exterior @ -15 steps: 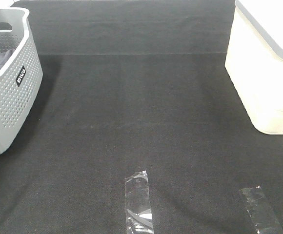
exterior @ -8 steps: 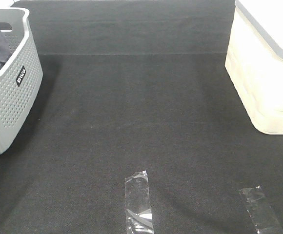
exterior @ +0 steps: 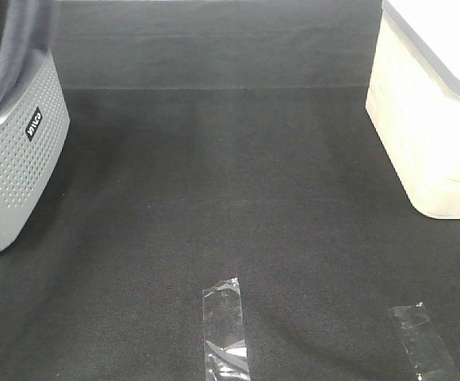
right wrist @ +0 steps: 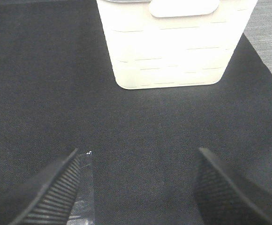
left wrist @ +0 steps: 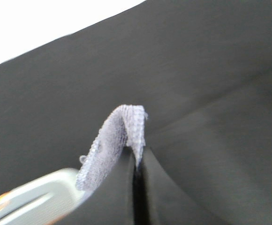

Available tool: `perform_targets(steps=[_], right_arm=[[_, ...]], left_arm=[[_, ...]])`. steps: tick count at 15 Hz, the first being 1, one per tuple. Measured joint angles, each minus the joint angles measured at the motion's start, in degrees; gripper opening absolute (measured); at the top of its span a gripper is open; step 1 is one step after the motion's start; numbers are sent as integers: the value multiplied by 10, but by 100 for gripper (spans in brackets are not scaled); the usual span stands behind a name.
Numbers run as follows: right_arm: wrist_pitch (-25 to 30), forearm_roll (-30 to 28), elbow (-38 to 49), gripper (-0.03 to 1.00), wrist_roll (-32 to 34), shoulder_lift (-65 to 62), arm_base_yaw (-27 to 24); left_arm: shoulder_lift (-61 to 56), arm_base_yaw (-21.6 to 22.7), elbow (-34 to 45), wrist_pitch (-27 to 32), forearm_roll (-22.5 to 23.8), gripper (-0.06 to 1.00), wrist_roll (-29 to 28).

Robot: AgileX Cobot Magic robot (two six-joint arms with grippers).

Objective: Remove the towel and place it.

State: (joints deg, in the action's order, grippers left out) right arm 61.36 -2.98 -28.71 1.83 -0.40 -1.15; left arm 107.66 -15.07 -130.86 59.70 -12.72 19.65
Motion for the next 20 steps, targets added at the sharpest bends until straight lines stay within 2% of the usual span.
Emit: perform_targets(steps=[2,4,6,8,10,14,15,17,20], right_arm=[[0,6,0,65,0,4,0],[-10,44,-5,65,0,36,0],[-56,115,-8,65,-31,99,0],[-109,206,-8,65,-112,172,0],[-152,367,-8,65,-322,300,0],[-152,678,-8,65,-684,499,0],[-145,741,-8,65,-760,541,0],[-117,845,-8,65,-889,622,0],[-87,967,-8,65,-1022,724,0]], left_arm=[[-6,-40,0,50,-62,0,39],[-6,-73,0,96,-100,0,73],[-6,-97,0,100,-119,0,83],[-6,-119,0,100,-146,0,90],[-6,-150,0,100,-160,0,92],[-6,-197,0,100,-163,0,94],[-6,-206,0,100,-163,0,94],[-6,-217,0,100,-163,0,94],[-6,-217,0,101,-166,0,95]])
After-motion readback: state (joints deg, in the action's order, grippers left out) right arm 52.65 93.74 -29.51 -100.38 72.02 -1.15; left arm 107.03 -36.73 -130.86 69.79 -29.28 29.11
